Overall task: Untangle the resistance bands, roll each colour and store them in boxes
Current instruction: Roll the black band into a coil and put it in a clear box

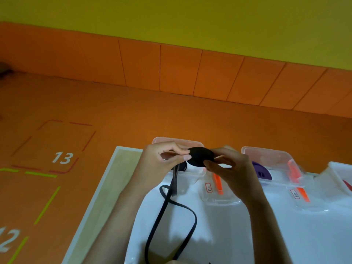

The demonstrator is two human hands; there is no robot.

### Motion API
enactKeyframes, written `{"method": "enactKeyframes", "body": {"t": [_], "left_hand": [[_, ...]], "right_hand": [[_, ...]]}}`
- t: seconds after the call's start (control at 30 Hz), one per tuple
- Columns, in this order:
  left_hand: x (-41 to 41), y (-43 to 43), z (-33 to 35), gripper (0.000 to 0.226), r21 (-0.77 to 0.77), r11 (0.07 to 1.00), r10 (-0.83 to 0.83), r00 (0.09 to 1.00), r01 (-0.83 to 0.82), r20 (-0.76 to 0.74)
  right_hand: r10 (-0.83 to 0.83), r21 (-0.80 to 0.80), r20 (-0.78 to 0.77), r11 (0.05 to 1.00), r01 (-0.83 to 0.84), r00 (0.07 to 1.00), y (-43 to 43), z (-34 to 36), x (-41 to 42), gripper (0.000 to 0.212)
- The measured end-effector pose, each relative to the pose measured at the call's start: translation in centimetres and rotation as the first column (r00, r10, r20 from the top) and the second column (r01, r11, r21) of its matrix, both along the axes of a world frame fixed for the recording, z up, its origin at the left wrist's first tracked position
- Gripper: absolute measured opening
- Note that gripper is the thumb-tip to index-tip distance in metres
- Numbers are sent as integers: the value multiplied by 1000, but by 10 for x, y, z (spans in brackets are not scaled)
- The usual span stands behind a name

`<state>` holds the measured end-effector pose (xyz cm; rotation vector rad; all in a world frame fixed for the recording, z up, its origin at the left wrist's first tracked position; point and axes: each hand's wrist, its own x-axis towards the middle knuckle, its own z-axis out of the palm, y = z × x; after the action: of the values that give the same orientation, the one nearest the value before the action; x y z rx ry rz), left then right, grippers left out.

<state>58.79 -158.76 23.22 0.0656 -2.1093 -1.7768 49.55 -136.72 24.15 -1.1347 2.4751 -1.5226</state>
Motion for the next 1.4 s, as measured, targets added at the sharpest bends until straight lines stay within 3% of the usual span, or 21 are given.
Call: {"method": "enactKeyframes", "body": {"t": [0.07, 0.13, 0.27, 0.43, 0.6, 0.73, 0.9, 1.0, 1.13, 1.2, 1.3, 1.4], "left_hand": [[1, -2, 1, 12, -109, 994, -13, 1000, 12, -13], [2, -2, 3, 13, -92, 995, -32, 999, 29, -28], [0, 4, 4, 17, 148, 987, -49, 997, 58, -66], [0, 3, 2, 22, 199, 979, -38, 998, 46, -44], [-2, 5, 5, 23, 164, 986, 12, 999, -4, -46], [-5, 13, 2, 20, 134, 987, 93, 996, -91, -10], [-9, 21, -5, 19, 297, 942, 167, 986, -157, -9], [-11, 20, -9, 16, 289, 945, 165, 986, -150, -29], [-7, 14, -4, 24, 197, 980, 46, 997, -35, -54], [-7, 9, -1, 24, 82, 996, 42, 998, -38, -54], [-6, 8, 0, 29, -5, 1000, 22, 999, -22, -36], [-6, 19, 3, 22, 130, 991, 42, 999, -38, -22]], "right_hand": [[-17, -11, -31, 1000, 17, 999, 2, 8, -3, 43], [-4, -23, -10, 1000, 4, 1000, 5, 14, -4, 40], [90, -249, 307, 969, -11, 947, 3, 17, 2, 26], [159, -301, 519, 954, 5, 840, -2, 7, 4, 29], [190, -232, 546, 970, -71, 816, -7, 1, 7, 32], [142, -120, 506, 988, -94, 851, -16, 1, 9, 25], [176, -248, 591, 968, -30, 787, -18, 1, 10, 20], [183, -292, 578, 956, -8, 795, -20, -4, 9, 21], [255, -363, 606, 932, -23, 754, -21, -7, 12, 26], [228, -264, 601, 961, -79, 766, -18, -6, 9, 27], [95, -5, 506, 994, -108, 857, -15, -3, 5, 28], [94, -119, 505, 992, -39, 858, -18, 3, 8, 32]]}}
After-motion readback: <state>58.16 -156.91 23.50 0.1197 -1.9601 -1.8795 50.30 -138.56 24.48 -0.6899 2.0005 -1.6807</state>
